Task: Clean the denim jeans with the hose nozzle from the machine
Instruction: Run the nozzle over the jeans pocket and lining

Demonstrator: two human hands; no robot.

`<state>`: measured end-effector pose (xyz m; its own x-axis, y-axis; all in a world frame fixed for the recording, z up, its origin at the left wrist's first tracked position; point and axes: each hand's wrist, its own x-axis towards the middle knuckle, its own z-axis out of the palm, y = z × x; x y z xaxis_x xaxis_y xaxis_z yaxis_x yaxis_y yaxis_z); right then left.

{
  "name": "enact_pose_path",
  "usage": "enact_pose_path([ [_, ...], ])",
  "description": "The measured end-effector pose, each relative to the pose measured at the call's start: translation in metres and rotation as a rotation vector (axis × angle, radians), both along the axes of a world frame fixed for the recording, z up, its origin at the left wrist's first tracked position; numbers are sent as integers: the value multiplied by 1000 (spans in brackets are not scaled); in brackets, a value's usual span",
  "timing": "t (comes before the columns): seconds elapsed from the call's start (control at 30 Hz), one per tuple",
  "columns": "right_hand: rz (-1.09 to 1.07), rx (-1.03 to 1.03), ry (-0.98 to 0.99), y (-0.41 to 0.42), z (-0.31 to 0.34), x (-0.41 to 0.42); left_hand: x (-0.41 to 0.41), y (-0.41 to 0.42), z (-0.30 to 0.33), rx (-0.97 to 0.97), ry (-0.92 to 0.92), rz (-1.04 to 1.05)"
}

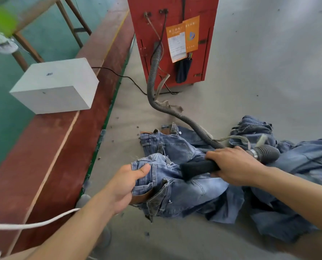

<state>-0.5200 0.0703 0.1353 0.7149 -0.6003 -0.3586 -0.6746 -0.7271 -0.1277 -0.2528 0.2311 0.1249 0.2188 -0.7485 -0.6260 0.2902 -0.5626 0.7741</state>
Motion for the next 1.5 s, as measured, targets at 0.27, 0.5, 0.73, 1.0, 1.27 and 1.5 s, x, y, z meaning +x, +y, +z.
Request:
enact_pose_path([
  [0.27, -130, 110, -135, -5, 43, 1, -1, 6, 2, -23, -123, -147],
  [0.5, -24, 203, -343, 30, 54, 27, -13, 8, 0, -42, -380, -436],
  [0.73, -1, 104, -158, 22, 76, 14, -17, 11, -8, -42, -862, -755],
  [1.0, -57, 118, -330, 28, 87, 9, -23, 13, -8, -233, -1185, -1013],
  [1.27, 84, 87, -170, 44, 91, 11, -34, 7, 1, -445, -1334, -1000],
  [1.5, -44, 50, -175, 12, 100, -3, -34, 7, 1, -543, -1636, -1111],
])
